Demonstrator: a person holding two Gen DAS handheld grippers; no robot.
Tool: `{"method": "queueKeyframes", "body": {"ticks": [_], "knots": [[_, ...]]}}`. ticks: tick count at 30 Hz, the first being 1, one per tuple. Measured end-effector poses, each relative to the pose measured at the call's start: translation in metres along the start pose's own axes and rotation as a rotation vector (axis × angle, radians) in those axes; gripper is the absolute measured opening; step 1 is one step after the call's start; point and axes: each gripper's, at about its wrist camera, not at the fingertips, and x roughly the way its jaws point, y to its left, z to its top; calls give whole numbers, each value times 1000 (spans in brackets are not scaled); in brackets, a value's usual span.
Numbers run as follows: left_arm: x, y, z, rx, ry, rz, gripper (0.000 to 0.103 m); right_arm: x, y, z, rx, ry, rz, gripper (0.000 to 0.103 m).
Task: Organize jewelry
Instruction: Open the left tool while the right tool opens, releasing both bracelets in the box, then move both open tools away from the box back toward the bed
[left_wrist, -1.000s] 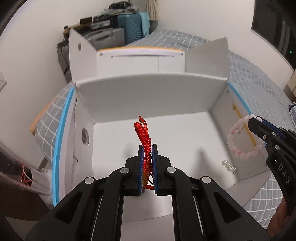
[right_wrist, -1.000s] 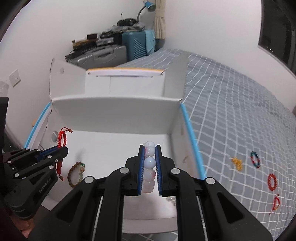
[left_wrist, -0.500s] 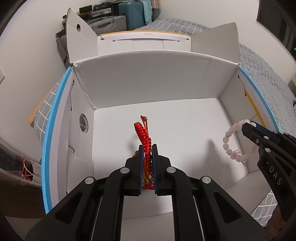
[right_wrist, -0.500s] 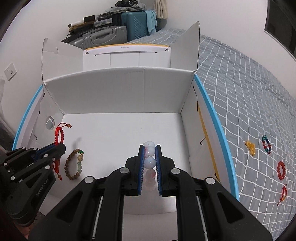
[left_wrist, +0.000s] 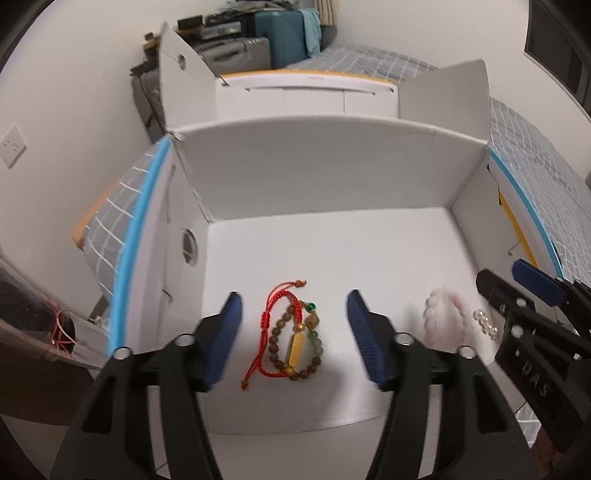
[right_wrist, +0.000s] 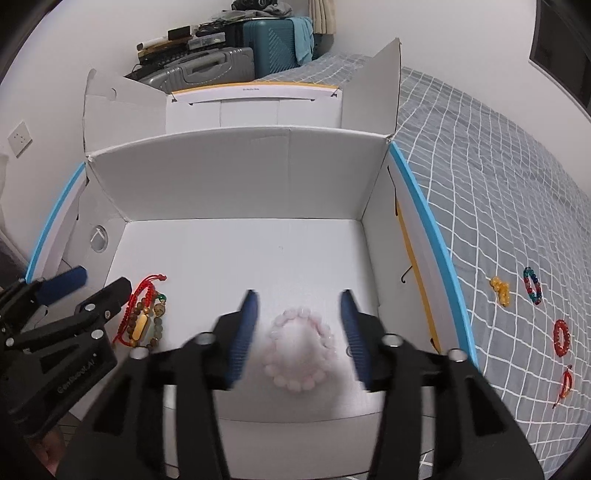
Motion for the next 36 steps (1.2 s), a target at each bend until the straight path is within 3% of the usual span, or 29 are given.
{"method": "queueKeyframes", "body": {"ticks": [2,5,9,22,30,36], "knots": [[-5,2,1,-11,-13,3,77,-4,-1,0,5,-11,2,67],[-7,4,2,-11,-24,15,85,-11,-5,2,20,-36,-1,83],[-11,5,2,-18,-32,17,88,-17,-9,3,26,-50,-4,90],[-30,-18,6,-7,-95,36,97,-52,-41,-2,55,-119,-40,95],[-48,-67,12,39,-135,-38,97,-86,-95,-17,101,-171,-103,95],[-67,-126,19,103,-179,-108,97,-110,-151,-35,157,-198,-164,95]]}}
